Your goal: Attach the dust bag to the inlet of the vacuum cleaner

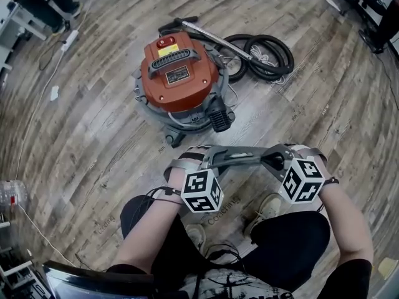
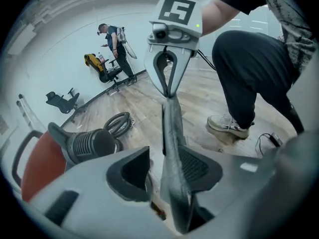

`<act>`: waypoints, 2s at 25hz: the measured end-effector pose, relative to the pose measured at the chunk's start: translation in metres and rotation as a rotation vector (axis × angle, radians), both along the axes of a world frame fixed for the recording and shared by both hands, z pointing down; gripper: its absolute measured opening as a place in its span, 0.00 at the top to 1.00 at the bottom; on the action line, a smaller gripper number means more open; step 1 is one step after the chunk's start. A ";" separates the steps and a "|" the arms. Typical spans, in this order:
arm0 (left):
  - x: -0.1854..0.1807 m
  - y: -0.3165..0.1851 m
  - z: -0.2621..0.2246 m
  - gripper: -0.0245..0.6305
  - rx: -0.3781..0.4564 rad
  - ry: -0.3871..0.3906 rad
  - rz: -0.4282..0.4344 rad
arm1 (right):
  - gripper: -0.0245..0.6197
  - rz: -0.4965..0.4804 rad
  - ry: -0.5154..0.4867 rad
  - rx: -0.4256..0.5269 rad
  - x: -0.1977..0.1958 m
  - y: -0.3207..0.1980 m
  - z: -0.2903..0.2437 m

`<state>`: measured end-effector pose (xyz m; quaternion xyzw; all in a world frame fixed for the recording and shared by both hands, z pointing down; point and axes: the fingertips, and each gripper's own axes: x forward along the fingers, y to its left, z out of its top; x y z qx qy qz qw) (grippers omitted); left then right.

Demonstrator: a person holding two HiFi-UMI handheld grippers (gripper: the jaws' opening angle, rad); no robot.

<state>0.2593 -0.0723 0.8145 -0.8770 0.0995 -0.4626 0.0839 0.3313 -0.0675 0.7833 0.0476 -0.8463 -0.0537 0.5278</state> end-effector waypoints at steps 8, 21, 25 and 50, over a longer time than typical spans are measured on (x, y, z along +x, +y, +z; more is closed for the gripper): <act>-0.005 0.008 -0.001 0.92 -0.001 0.019 0.016 | 0.94 -0.018 0.009 0.020 -0.008 0.000 -0.004; -0.013 -0.015 -0.039 0.92 -0.008 0.038 -0.044 | 0.85 -0.042 0.071 0.179 -0.047 -0.028 -0.017; -0.021 -0.028 -0.065 0.92 0.022 0.051 -0.062 | 0.91 -0.064 0.057 0.215 -0.056 -0.043 -0.037; -0.037 -0.061 -0.076 0.91 0.054 0.034 -0.217 | 0.90 -0.022 0.043 0.289 -0.073 -0.085 -0.042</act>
